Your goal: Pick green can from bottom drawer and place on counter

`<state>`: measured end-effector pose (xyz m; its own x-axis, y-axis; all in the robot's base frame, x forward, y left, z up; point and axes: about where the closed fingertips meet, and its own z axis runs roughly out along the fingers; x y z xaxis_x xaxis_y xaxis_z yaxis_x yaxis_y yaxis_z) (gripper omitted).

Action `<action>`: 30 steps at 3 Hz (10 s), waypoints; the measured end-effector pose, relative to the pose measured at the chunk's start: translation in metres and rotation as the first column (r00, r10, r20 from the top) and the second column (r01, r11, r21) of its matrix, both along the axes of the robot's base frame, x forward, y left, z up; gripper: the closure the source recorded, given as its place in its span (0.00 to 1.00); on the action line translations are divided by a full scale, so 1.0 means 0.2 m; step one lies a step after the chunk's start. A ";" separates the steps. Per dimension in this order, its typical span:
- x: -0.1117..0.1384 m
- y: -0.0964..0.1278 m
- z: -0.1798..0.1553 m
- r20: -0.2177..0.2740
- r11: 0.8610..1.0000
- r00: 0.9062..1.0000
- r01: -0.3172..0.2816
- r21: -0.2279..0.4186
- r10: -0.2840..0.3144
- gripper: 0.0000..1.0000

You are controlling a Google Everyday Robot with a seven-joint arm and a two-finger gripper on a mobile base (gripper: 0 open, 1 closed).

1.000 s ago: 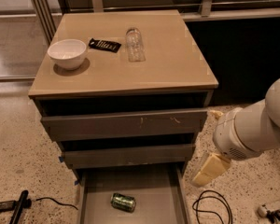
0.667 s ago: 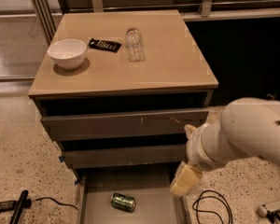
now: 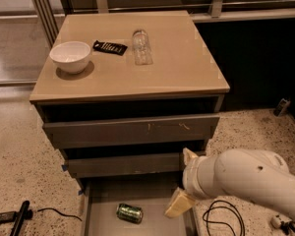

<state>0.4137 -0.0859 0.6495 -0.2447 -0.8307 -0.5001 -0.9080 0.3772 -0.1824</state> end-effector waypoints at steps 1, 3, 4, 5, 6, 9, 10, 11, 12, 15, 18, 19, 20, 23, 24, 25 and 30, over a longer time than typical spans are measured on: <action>0.02 0.02 -0.14 0.072 0.998 0.997 0.020 0.060 -0.025 0.00; 0.23 0.20 -0.49 0.070 0.980 0.997 -0.049 0.191 0.036 0.00; 0.32 0.20 -0.64 0.005 0.967 1.000 -0.027 0.251 0.027 0.00; 0.32 0.20 -0.64 0.005 0.967 1.000 -0.027 0.252 0.027 0.00; 0.31 0.27 -0.72 -0.014 0.966 0.998 -0.048 0.252 0.053 0.00; 0.31 0.49 -1.23 -0.082 0.966 0.993 -0.061 0.251 0.084 0.00; 0.27 0.53 -1.40 -0.089 0.957 0.992 -0.060 0.284 0.088 0.00; 0.24 0.55 -1.52 -0.101 0.949 0.991 -0.058 0.309 0.093 0.00; 0.22 0.57 -1.67 -0.138 0.939 0.985 -0.047 0.341 0.099 0.00; 0.28 0.69 -2.01 -0.174 0.887 0.970 -0.075 0.455 0.171 0.00; 0.29 0.74 -2.07 -0.166 0.881 0.972 -0.072 0.467 0.168 0.00; 0.31 0.77 -2.19 -0.140 0.900 0.978 -0.079 0.429 0.152 0.00; 0.34 0.79 -2.30 -0.117 0.902 0.983 -0.079 0.424 0.141 0.00; 0.36 0.79 -2.55 -0.139 0.895 0.987 -0.015 0.446 0.086 0.00; 0.37 0.79 -2.56 -0.140 0.895 0.986 -0.013 0.447 0.085 0.18; 0.37 0.79 -2.56 -0.140 0.895 0.986 -0.013 0.447 0.085 0.41; 0.37 0.79 -2.57 -0.165 0.897 0.983 -0.001 0.441 0.082 1.00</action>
Offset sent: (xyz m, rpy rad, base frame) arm 0.0475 0.0368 -0.1115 0.2350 -0.1025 0.0460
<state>0.4877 0.0723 0.1360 -0.3317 -0.5485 -0.7676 -0.9264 0.3432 0.1551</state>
